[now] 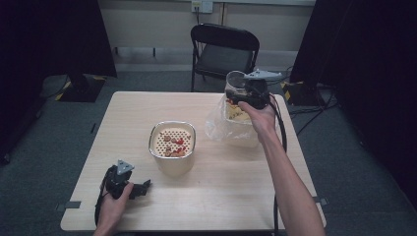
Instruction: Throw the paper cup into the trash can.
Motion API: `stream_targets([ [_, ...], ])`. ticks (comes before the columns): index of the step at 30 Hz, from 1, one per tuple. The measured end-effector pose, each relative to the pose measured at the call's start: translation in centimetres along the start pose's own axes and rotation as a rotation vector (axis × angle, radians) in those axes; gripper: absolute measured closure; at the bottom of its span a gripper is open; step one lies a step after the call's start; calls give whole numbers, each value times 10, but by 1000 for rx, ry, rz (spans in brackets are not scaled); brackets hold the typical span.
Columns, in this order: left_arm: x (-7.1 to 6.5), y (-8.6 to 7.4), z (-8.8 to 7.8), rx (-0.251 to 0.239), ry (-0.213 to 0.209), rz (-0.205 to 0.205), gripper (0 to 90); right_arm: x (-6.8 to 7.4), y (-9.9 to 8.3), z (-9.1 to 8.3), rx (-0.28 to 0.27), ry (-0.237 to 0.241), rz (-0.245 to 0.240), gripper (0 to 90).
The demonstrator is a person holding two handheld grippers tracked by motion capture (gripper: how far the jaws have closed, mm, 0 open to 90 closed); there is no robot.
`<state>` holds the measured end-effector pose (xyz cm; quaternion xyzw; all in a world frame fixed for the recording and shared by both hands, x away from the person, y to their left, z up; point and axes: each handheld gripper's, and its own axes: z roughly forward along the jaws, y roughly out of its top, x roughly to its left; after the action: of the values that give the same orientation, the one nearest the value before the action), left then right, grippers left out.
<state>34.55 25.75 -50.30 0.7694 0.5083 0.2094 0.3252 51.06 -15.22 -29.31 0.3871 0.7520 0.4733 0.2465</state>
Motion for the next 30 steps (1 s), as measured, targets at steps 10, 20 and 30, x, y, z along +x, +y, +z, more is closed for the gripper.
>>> stream_targets([
  [10, 0, 0, 0, 0, 0, 0, 0, -31, -19, 0, 40, -121, 64, 249],
  [20, 0, 0, 0, 0, 0, 1, 0, -35, -22, -1, 17, -126, 112, 151],
  [30, 0, 0, 0, 0, 0, 0, 0, -15, -30, -16, 5, -57, 87, 168],
])
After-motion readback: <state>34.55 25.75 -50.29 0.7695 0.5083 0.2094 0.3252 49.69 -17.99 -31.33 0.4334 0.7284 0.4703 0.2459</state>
